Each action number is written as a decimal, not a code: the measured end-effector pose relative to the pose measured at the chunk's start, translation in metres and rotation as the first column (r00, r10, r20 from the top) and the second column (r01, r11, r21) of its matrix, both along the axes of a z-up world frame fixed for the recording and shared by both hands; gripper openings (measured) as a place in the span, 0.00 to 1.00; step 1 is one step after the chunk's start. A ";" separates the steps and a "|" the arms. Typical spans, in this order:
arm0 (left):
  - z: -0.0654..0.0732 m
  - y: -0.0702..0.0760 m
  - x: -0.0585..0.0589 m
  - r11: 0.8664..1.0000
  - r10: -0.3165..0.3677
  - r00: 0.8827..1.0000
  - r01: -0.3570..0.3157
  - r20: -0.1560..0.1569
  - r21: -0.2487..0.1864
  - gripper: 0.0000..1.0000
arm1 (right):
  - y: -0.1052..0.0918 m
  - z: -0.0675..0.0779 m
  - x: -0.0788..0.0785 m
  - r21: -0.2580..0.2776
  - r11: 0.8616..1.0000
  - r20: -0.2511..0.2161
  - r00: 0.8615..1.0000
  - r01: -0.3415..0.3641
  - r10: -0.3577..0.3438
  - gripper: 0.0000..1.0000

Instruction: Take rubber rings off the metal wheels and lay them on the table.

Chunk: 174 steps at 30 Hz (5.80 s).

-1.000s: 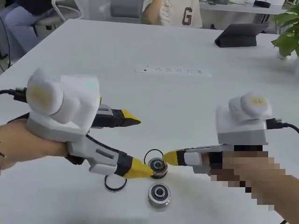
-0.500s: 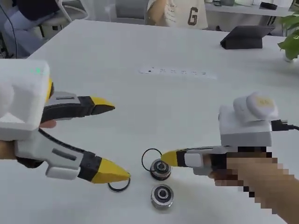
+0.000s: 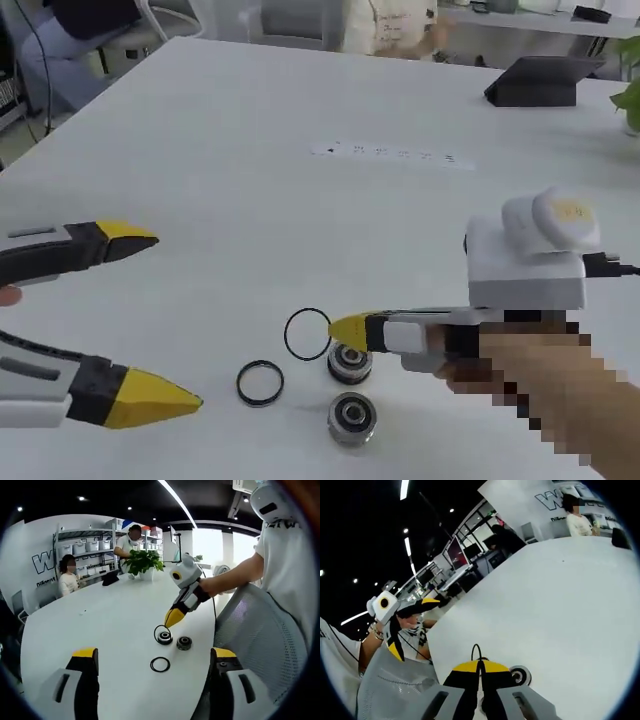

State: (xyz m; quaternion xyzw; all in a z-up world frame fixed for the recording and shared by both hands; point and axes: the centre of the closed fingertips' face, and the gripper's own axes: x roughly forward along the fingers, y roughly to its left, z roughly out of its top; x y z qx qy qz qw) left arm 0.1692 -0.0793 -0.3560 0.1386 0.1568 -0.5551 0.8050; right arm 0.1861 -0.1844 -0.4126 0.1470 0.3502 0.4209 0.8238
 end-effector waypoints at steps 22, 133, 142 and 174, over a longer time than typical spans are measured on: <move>-0.020 0.041 -0.017 0.986 0.154 0.984 -0.160 -0.086 -0.056 0.92 | 0.025 -0.016 -0.013 -0.084 0.986 -0.029 0.989 -0.147 0.146 0.00; -0.024 -0.133 0.037 0.976 -0.215 0.976 0.216 0.029 -0.025 0.43 | -0.041 -0.062 -0.001 -0.329 0.937 0.127 0.977 -0.122 0.171 0.24; -0.080 -0.142 0.029 0.953 -0.275 0.961 0.268 0.030 0.142 0.38 | -0.039 -0.065 0.001 -0.339 0.933 0.131 0.976 -0.123 0.176 0.23; -0.102 -0.145 0.028 0.965 -0.229 0.972 0.234 -0.051 0.116 0.08 | -0.042 -0.069 -0.002 -0.464 0.862 0.207 0.922 -0.203 0.328 0.01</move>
